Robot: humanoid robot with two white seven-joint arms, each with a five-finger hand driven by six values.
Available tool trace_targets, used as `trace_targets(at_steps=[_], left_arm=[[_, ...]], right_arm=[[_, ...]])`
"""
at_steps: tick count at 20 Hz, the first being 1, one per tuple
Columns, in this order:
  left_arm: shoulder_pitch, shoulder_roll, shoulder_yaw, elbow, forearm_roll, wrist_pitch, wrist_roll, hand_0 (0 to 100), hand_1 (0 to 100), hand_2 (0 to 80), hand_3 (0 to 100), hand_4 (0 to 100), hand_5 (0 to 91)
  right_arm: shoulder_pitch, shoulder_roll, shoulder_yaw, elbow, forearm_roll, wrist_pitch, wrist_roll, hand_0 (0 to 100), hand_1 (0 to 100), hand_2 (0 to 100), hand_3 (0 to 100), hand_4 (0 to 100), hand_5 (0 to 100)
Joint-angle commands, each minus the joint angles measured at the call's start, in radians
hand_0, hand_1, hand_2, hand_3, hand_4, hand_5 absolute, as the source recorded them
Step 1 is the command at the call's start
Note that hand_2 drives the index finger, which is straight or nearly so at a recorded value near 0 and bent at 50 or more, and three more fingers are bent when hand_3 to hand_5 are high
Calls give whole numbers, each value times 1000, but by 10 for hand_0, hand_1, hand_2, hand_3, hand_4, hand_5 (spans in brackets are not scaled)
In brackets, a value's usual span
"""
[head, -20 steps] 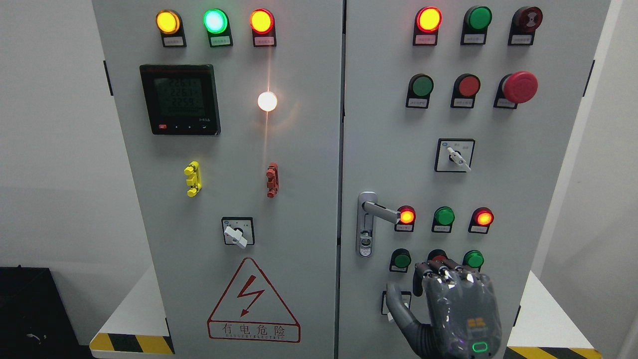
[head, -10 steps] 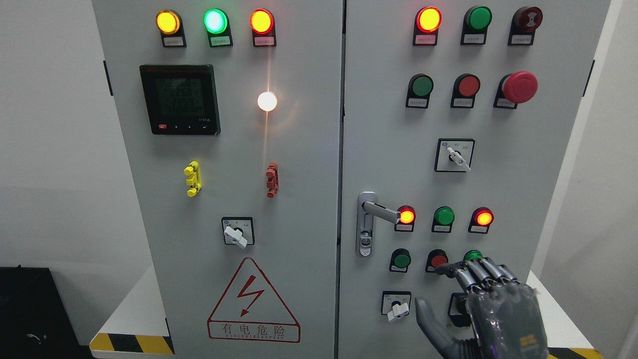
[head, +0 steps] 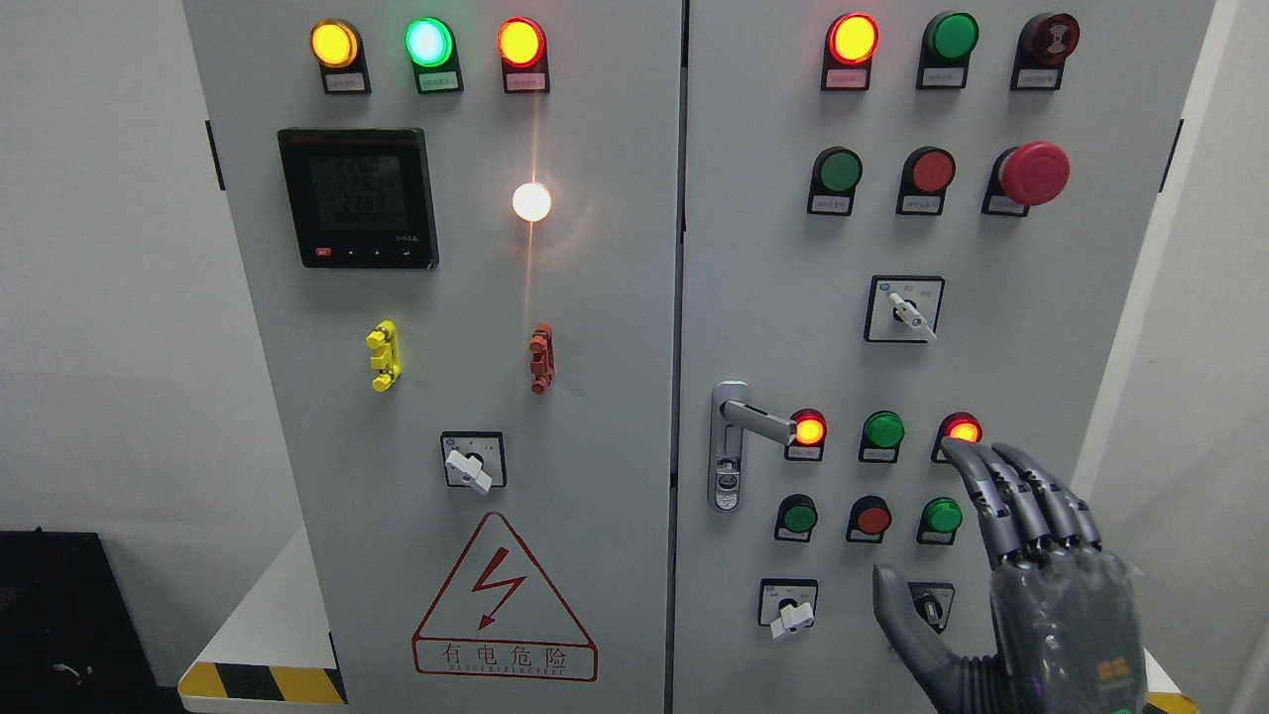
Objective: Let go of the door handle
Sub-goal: 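Open the right hand and pull it away from the handle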
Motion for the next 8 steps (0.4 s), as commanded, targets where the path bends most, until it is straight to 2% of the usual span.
trace_targets(at_steps=[1, 8], left_arm=[[17, 0, 0, 0, 0, 0, 0, 120, 556, 0, 0, 0, 0], [17, 0, 0, 0, -1, 0, 0, 120, 556, 0, 0, 0, 0]], right_arm=[[2, 3, -3, -16, -7, -1, 1, 487, 235, 74, 108, 110, 65], [16, 3, 5, -16, -7, -2, -26, 484, 262, 95, 120, 131, 105]])
